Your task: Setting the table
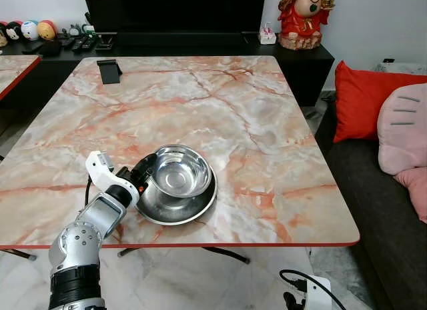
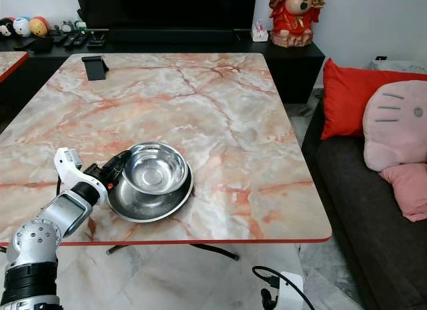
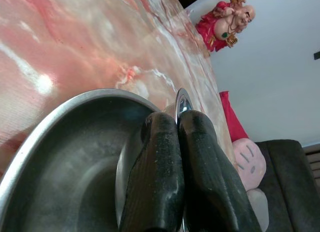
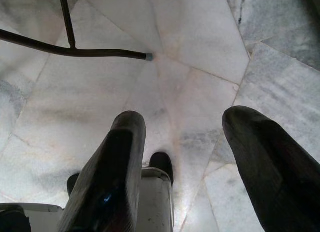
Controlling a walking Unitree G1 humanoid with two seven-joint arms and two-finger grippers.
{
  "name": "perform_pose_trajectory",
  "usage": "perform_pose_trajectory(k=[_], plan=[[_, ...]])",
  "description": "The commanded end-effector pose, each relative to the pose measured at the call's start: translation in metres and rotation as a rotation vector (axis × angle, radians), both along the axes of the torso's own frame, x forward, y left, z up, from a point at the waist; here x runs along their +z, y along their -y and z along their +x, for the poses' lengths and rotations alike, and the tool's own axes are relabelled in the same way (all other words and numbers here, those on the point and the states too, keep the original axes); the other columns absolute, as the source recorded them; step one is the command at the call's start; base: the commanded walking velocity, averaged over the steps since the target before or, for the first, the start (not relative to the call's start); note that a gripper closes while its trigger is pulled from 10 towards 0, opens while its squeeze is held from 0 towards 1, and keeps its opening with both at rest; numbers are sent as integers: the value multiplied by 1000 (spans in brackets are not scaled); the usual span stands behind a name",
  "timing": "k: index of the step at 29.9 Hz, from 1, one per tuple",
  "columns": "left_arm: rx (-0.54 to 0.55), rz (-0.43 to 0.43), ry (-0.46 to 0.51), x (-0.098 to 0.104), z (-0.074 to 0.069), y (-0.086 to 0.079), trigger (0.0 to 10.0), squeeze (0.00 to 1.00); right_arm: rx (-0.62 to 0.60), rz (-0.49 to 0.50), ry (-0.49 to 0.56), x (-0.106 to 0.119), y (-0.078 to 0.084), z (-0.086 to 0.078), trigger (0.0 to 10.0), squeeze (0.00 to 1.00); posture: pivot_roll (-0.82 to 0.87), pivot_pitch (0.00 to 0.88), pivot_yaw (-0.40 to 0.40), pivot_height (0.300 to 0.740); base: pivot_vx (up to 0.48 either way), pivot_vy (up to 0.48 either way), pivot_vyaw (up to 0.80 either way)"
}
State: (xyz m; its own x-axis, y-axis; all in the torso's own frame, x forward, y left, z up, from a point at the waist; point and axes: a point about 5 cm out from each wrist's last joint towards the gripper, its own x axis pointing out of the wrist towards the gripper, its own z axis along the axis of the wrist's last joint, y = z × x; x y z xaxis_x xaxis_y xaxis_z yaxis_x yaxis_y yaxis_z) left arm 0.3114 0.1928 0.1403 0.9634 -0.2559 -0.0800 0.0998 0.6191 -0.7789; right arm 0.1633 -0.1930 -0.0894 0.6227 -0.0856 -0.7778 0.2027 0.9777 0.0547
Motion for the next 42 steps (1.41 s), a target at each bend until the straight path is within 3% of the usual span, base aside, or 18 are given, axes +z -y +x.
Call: perform_pose_trajectory(k=[1, 3, 27, 42], plan=[[-2, 22, 8, 4, -2, -3, 10000, 467, -8, 2, -19, -2, 2, -4, 10000, 0, 35, 0, -17, 724, 0, 0, 0], [-1, 36, 3, 3, -4, -4, 10000, 525, -9, -3, -18, -2, 1, -3, 10000, 0, 36, 0, -17, 724, 0, 0, 0], [-78, 167, -44, -9, -13, -1, 10000, 475, -2, -1, -23, -1, 1, 0, 10000, 0, 39, 0, -15, 724, 0, 0, 0], [-32, 201, -16, -5, -9, -6, 10000, 475, 2, 0, -23, 0, 1, 0, 10000, 0, 41, 0, -19, 724, 0, 0, 0]])
